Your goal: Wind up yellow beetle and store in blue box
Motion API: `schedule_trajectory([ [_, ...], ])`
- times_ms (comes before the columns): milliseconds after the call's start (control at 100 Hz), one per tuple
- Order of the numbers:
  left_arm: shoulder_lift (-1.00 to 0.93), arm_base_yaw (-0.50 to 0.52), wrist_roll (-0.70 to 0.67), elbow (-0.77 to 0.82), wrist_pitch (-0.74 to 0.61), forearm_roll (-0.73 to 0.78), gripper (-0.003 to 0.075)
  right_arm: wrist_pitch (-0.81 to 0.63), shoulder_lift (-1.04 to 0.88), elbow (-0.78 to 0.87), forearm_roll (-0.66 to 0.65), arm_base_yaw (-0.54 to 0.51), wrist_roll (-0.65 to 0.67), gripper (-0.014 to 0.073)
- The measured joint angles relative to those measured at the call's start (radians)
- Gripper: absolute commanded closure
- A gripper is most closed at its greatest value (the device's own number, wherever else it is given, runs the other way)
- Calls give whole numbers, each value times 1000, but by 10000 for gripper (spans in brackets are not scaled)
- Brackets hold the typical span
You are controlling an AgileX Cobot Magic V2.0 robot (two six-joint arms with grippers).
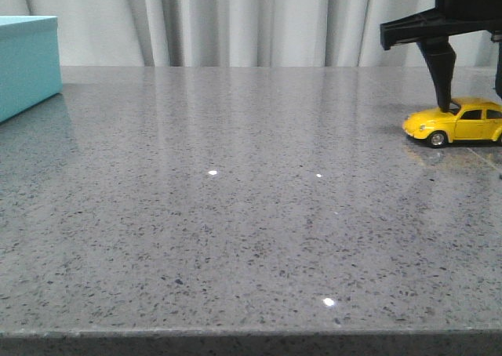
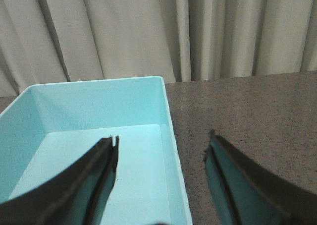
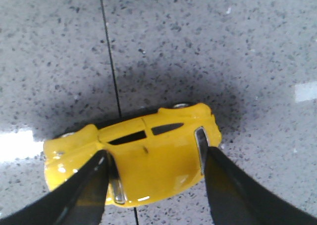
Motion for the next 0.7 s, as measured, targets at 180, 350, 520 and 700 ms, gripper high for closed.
schedule_trajectory([
  [180, 0, 0, 0, 0, 0, 0, 334, 2, -81, -16, 18, 23, -19, 158],
  [350, 0, 0, 0, 0, 0, 0, 334, -20, -297, 12, 39, 73, -29, 158],
  [520, 0, 0, 0, 0, 2, 0, 334, -95, -397, 88, 39, 73, 2, 158],
  [700, 0, 0, 0, 0, 2, 0, 334, -92, -425, 103, 47, 73, 8, 158],
])
